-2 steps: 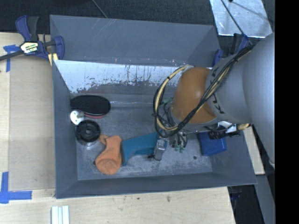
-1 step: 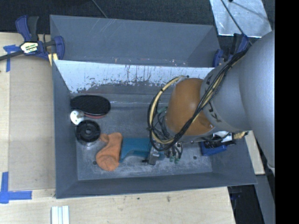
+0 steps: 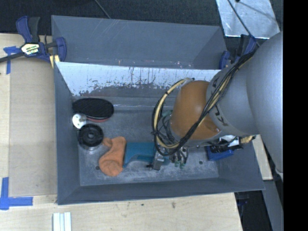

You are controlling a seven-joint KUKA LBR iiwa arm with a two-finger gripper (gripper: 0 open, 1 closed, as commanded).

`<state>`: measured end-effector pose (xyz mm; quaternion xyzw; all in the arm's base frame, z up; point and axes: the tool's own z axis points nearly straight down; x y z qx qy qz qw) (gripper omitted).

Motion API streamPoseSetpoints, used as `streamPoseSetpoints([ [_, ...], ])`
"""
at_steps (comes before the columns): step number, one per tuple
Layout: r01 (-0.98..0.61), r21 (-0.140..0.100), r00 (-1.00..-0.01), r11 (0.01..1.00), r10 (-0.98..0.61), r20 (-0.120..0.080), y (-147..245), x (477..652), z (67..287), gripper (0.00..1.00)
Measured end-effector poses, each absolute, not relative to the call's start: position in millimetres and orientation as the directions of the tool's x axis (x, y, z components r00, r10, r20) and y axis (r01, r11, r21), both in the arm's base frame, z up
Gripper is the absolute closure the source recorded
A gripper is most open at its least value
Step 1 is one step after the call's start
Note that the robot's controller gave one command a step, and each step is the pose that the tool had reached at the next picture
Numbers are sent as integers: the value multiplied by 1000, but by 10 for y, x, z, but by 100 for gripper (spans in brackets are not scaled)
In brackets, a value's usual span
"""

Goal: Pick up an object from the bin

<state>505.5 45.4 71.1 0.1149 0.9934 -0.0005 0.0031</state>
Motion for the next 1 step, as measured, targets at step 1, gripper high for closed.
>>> streamPoseSetpoints([
  [1, 199, 1, -980, 980, 199, -5, 636, 5302, 2444, 100],
])
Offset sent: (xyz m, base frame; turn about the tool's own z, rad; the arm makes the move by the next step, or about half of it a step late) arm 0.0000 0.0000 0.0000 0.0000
